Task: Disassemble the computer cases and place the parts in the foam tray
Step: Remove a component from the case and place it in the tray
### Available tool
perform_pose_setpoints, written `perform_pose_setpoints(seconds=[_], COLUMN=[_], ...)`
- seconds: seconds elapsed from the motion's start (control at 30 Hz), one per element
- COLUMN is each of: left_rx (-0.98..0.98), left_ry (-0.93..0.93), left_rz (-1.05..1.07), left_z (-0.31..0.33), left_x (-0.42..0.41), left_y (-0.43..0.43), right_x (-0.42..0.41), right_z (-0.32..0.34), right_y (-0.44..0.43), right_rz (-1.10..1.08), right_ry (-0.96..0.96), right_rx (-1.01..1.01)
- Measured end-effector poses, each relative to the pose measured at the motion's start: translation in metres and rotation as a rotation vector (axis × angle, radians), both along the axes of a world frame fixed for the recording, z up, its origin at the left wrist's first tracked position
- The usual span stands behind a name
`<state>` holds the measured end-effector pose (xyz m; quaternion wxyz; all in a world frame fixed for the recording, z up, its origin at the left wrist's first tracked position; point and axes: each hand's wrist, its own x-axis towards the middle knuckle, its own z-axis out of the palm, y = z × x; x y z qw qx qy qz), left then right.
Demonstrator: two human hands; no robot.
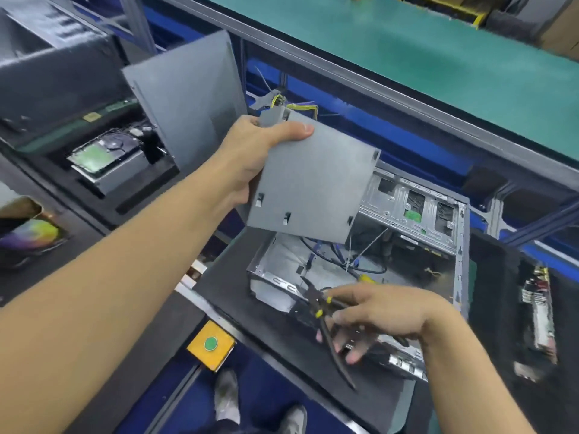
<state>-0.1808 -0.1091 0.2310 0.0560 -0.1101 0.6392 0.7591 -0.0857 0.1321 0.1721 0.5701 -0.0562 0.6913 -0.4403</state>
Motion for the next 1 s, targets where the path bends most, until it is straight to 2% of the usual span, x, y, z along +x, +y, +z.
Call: perform_pose_setpoints(seconds=[0.13, 0.2, 0.27, 0.4, 0.53, 0.67, 0.77, 0.83, 0.87, 0.93, 1.0], left_rx=[-0.061, -0.073, -0.078, -0.073, -0.053, -0.05, -0.047, -0.022, -0.007, 0.019, 0.019], left_ry=[0.027, 0.036, 0.033, 0.024, -0.009, -0.033, -0.045, -0.051, -0.044, -0.045, -0.072], left_rz=[0.125, 0.184, 0.23, 0.28, 0.337, 0.395, 0.444, 0.456, 0.444, 0.434, 0.441], left_z=[0.003, 0.004, 0.003, -0.002, -0.016, -0.033, -0.049, -0.057, -0.061, -0.065, -0.066], left_x=[0.014, 0.024, 0.035, 0.058, 0.075, 0.082, 0.083, 0.085, 0.086, 0.088, 0.09], left_y=[-0.041, -0.062, -0.083, -0.128, -0.162, -0.183, -0.195, -0.201, -0.204, -0.208, -0.211], right_x=[0.009, 0.016, 0.027, 0.04, 0.039, 0.034, 0.04, 0.046, 0.049, 0.048, 0.044], right_z=[-0.015, -0.035, -0.066, -0.138, -0.191, -0.231, -0.25, -0.257, -0.262, -0.27, -0.273], right_y=[-0.069, -0.115, -0.163, -0.249, -0.304, -0.33, -0.347, -0.36, -0.363, -0.366, -0.363], right_rz=[0.269, 0.311, 0.21, -0.158, -0.519, -0.708, -0.744, -0.671, -0.557, -0.216, -0.012], right_ry=[0.085, 0.146, 0.129, -0.072, -0.281, -0.2, -0.213, -0.126, -0.008, 0.356, 0.618], right_rx=[0.089, 0.082, 0.031, -0.069, -0.061, -0.018, -0.017, -0.007, 0.041, 0.237, 0.382])
